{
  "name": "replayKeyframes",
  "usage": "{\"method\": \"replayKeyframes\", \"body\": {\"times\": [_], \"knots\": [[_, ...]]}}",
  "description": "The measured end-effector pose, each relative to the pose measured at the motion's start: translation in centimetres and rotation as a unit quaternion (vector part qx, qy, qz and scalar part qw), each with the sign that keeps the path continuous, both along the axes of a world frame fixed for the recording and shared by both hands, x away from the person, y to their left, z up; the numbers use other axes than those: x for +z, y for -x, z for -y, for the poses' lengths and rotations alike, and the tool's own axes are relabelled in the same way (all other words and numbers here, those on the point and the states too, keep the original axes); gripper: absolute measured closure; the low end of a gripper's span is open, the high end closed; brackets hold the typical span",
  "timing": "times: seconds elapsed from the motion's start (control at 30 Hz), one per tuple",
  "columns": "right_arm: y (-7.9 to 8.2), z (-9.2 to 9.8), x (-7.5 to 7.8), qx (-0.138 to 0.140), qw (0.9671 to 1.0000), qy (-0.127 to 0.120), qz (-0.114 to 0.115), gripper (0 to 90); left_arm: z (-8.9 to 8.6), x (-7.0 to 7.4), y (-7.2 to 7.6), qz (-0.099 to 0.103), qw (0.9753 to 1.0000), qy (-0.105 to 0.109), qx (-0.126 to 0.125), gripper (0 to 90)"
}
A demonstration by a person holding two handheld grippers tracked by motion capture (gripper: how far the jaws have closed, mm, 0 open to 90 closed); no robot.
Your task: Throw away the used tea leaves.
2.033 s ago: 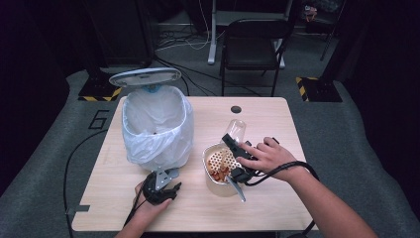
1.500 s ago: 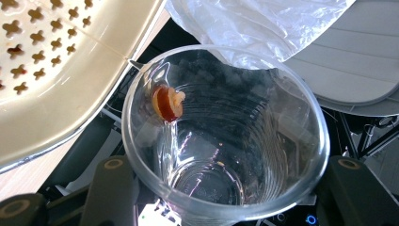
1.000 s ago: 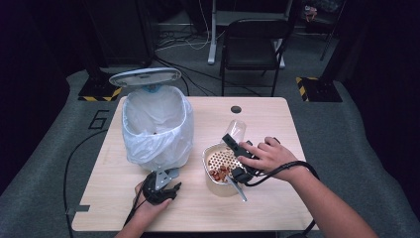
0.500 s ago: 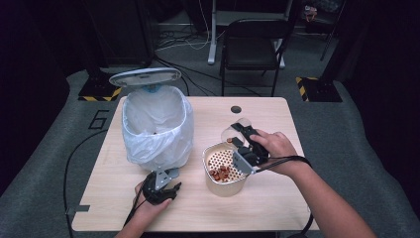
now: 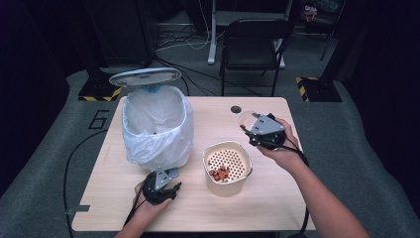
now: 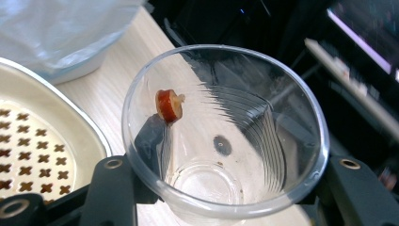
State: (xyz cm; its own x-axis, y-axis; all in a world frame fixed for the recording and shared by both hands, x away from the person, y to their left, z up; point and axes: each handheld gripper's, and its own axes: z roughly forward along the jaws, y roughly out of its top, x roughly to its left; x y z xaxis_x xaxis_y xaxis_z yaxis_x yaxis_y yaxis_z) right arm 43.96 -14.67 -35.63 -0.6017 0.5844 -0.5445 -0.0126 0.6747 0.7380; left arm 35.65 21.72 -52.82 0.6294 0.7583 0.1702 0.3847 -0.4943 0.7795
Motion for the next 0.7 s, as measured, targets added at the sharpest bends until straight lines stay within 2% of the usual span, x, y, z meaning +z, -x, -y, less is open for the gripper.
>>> {"method": "replayKeyframes", "body": {"times": [0.1,0.2,0.23,0.3,0.47,0.57,0.7], "knots": [[-0.4,1.0,-0.3,-0.032,0.9983,-0.037,-0.031,42.9,0.0,0.0,0.0,0.0,1.0,0.0,0.0,36.3],[-0.6,2.1,-0.9,-0.06,0.9948,-0.064,-0.052,42.9,0.0,0.0,0.0,0.0,1.0,0.0,0.0,36.2],[-0.6,2.3,-1.0,-0.069,0.9924,-0.082,-0.061,42.9,0.0,0.0,0.0,0.0,1.0,0.0,0.0,36.2],[-0.6,2.7,-0.9,-0.064,0.9905,-0.099,-0.071,42.9,0.0,0.0,0.0,0.003,1.0,0.0,0.002,36.2],[-0.4,2.6,0.8,-0.053,0.9859,-0.135,-0.084,43.0,0.0,0.0,0.0,-0.001,1.0,-0.001,-0.001,36.3],[-0.2,1.7,2.2,-0.036,0.9842,-0.145,-0.094,43.0,0.0,0.0,0.0,-0.001,1.0,0.002,0.001,36.2],[0.3,-0.7,4.2,-0.002,0.9839,-0.145,-0.105,43.0,0.0,0.0,0.0,0.0,1.0,0.002,0.0,36.3]]}}
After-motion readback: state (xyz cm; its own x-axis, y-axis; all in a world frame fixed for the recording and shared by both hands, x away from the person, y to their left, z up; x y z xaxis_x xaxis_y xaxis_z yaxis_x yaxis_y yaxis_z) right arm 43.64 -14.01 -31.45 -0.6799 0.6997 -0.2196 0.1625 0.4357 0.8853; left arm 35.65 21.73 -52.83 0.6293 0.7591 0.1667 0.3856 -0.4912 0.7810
